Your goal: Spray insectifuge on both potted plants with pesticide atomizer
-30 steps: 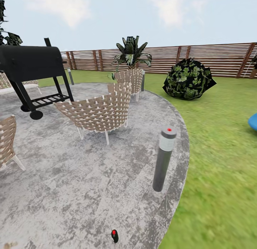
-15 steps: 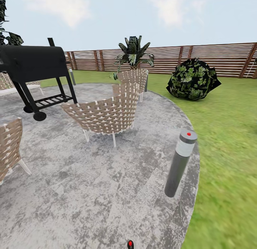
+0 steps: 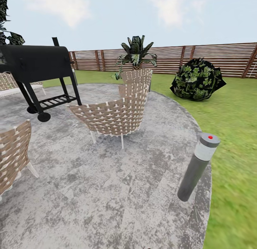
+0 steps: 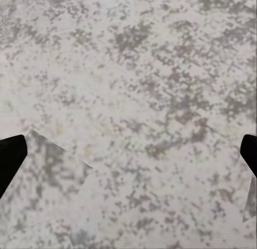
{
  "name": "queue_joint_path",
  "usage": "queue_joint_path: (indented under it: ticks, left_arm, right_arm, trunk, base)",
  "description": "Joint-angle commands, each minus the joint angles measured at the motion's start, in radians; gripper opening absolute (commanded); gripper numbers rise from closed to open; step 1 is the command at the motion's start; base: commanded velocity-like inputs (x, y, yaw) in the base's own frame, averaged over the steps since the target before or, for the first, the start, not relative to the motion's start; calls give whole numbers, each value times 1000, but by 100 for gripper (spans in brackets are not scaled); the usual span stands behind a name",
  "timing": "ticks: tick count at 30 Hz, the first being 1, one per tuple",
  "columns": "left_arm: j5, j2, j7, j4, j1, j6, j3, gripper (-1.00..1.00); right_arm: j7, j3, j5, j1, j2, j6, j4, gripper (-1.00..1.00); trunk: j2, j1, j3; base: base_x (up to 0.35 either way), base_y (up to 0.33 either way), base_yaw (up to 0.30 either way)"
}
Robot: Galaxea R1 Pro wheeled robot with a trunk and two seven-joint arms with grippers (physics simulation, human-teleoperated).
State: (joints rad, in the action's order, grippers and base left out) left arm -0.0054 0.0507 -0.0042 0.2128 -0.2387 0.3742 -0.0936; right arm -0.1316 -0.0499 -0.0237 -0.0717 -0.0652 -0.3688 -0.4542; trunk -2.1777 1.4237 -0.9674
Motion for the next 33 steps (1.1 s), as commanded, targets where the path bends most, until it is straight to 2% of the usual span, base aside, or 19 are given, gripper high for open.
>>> queue_joint_path:
  ticks: [1,33]
  left_arm:
    - [-1,0,0,-1,-1,3,-3,100]
    - [-2,0,0,-1,-1,2,-4,100]
  right_arm:
    - [-6,-5,-2,0,-1,-2,0,100]
    - [-6,-5,-2,0,-1,-2,2,100]
  trunk:
    - [0,0,-1]
    - [0,0,-1]
  base:
    - [90,320,0]
    - [105,316,0]
